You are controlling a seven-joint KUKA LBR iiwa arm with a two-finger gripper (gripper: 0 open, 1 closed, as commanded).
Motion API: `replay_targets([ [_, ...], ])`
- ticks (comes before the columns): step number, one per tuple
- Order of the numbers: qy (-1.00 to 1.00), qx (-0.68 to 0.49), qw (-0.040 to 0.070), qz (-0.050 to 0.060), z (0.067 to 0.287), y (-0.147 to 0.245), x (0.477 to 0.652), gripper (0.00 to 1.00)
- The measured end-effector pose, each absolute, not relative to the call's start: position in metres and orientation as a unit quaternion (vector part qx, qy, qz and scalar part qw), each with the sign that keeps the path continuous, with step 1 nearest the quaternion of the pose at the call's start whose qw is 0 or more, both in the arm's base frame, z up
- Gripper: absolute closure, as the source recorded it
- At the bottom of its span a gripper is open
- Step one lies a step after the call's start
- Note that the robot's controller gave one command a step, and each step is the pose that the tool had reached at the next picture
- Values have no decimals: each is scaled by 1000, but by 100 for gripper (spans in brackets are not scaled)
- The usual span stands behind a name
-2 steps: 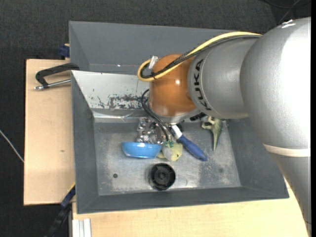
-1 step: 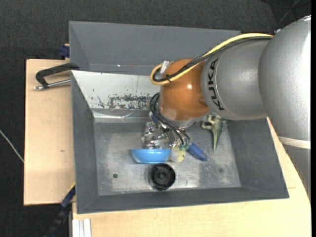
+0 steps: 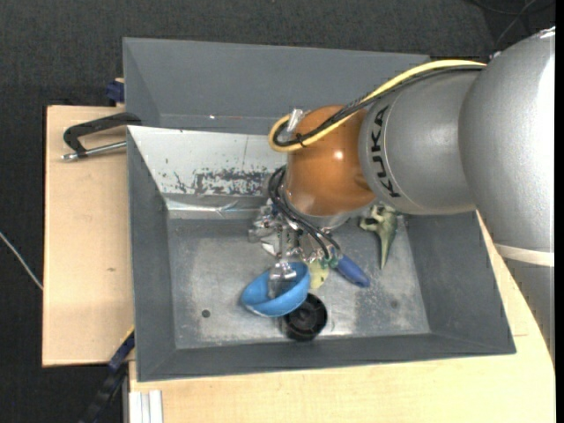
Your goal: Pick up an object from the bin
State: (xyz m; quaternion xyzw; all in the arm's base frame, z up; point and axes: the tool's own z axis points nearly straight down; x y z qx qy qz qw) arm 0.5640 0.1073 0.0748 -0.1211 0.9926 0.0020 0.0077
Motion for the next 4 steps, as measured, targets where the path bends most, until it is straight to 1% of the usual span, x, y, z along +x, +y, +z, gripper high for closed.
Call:
replay_targets([
  [1,993,-121,6,2,75,108,563,100],
  [2,993,-121,4,2,73,107,562,0],
  [3,993,-121,7,2,76,107,564,100],
  [4,993,-121,4,2,73,107,562,0],
])
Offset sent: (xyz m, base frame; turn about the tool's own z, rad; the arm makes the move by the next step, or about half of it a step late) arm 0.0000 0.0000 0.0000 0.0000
